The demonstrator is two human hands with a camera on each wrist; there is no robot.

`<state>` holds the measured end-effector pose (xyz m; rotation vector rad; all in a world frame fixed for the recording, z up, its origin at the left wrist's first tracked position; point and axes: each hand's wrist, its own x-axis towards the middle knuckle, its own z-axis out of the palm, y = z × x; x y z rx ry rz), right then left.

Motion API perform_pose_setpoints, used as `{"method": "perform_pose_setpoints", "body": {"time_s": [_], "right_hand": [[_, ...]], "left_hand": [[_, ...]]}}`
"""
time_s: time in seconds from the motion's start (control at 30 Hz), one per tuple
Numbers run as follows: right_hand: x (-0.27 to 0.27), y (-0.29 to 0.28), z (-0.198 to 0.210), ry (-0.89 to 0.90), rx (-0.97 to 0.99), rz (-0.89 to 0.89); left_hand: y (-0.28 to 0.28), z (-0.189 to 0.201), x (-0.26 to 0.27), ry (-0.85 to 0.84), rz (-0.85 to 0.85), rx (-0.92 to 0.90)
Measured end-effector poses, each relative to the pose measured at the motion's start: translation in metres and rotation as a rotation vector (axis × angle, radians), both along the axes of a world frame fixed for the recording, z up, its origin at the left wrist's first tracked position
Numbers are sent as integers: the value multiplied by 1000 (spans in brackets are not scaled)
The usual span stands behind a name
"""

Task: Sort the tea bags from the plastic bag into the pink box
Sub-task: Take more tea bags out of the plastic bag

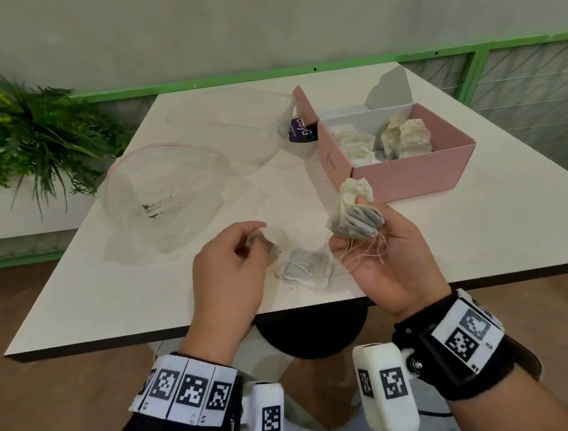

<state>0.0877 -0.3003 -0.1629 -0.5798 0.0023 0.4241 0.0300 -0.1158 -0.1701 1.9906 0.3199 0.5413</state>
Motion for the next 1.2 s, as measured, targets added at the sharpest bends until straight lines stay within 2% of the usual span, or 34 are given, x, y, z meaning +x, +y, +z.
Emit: {"method": "perform_pose_setpoints", "body": {"time_s": [0.1,0.17,0.3,0.6,0.7,0.8,1.03,1.2], "right_hand": [[0,0,1,12,0,2],[-1,0,1,0,5,7],[-3,4,1,-153,-129,-3],[-11,16,-4,-401,-382,49],[-10,17,-7,-421,-421,43],[-9,18,-9,-441,-443,33],[-8,22,-10,-440,-507,-59],[-10,22,-8,-433,-547,-80]], "left_hand": [[1,0,-2,-45,-55,-183],[2,0,-1,-71,-81,-241],[3,-2,0,-95,-108,-176],[1,1,-1,-113,-225,-196],[2,1,-1,-154,-270,-179],[3,3,-2,-191,-325,-266],[7,4,-4,-121,-414,-401],[11,0,-2,-120,-450,-339]]}}
